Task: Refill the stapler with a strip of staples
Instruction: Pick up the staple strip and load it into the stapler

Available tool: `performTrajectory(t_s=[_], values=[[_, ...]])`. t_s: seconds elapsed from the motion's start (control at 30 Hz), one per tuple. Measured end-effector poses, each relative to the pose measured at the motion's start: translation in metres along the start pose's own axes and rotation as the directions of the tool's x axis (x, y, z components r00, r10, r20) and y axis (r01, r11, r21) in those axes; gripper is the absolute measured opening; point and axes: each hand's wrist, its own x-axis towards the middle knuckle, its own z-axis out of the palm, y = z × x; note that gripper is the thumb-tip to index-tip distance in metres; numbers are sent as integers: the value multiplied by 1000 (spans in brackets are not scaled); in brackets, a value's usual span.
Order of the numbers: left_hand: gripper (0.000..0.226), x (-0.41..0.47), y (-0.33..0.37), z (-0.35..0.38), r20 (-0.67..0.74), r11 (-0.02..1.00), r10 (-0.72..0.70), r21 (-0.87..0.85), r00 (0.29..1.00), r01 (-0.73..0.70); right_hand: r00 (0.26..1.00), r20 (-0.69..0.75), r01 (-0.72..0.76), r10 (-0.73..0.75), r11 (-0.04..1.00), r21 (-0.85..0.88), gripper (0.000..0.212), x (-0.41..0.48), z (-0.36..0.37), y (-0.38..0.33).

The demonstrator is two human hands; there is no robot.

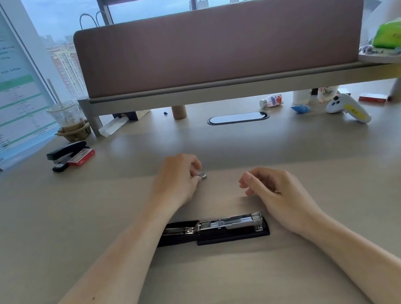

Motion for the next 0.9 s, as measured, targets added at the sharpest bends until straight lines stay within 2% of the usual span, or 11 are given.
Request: performTrajectory(t_s=[0.13, 0.27, 0.4, 0.53, 0.67, 0.73, 0.8, 0.9], values=[[16, -16, 11, -16, -42, 989, 23, -144, 999, -29, 1000, -25, 6, -5, 999, 48, 27, 0, 1, 1], [19, -47, 26, -20, -52, 944, 234, -229, 971, -239, 997, -60, 49, -43, 993, 107, 21, -5, 0, -2], [21, -58, 29, -14, -42, 896, 340, -289, 939, -337, 995, -31, 98, -94, 983, 156, 14, -8, -2, -10], [19, -59, 30, -13, -77, 868, 352, -347, 933, -356, 993, 2, 118, -121, 974, 194, 14, -6, -1, -10], [16, -60, 29, -11, -106, 865, 361, -335, 927, -375, 992, -3, 123, -125, 976, 182, 16, -6, 0, -6], [16, -60, 29, -11, -110, 863, 346, -352, 932, -363, 991, -6, 131, -132, 975, 179, 16, -4, 0, -4], [15, -59, 28, -11, -81, 858, 285, -423, 955, -292, 989, -23, 149, -147, 974, 173, 15, -5, -2, -6], [16, -55, 26, -12, 75, 789, 132, -612, 988, -59, 978, -42, 206, -202, 972, 117, 15, -8, -5, -10]])
